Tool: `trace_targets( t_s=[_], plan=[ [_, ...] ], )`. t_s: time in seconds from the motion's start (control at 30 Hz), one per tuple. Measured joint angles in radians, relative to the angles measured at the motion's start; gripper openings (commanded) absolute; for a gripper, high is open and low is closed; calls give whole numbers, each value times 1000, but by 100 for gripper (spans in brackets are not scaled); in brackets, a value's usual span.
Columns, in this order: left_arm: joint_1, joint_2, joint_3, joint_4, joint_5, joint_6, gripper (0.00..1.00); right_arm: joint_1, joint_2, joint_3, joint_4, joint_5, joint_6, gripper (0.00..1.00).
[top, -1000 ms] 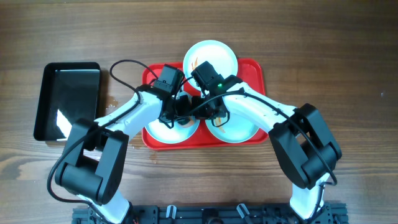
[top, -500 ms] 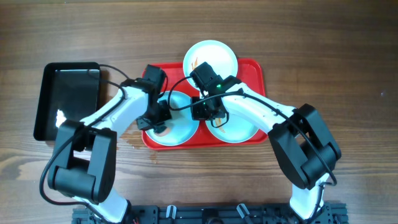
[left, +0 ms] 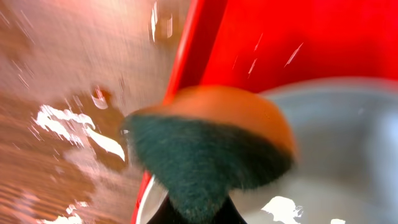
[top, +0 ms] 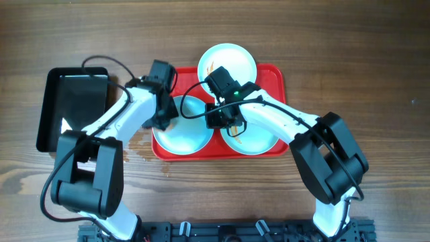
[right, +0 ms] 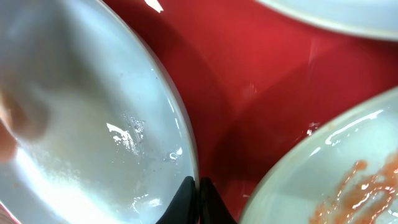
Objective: Clean dirty plates on tray and stack at the side
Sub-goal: 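Lift the cleaned plate off the tray with the right gripper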
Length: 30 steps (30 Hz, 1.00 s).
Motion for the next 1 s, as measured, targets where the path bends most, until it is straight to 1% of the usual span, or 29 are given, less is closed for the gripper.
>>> trace_targets(
  t_s=[0.1, 0.23, 0.37, 0.5, 0.6, 0.73, 1.0],
  plan=[
    [0, -23, 41, 6, -12, 0, 4, -1, 0, 0, 3, 0, -19, 4],
    [0, -101, 47, 6, 19, 1, 4, -1, 0, 14, 2, 2, -50, 4],
    [5, -219, 47, -2, 147, 2, 4, -3, -23, 57, -16, 58, -93, 4],
    [27, -319, 48, -58, 241, 7, 4, -3, -90, 111, -90, 194, -135, 4],
    [35, -358, 52, -94, 269, 22, 4, -3, -146, 164, -93, 311, -190, 4],
    [35, -353, 53, -134, 280, 37, 4, -3, -217, 191, -70, 463, -274, 4],
    [35, -323, 53, -185, 280, 45, 4, -3, -308, 192, -32, 683, -439, 4]
  ],
)
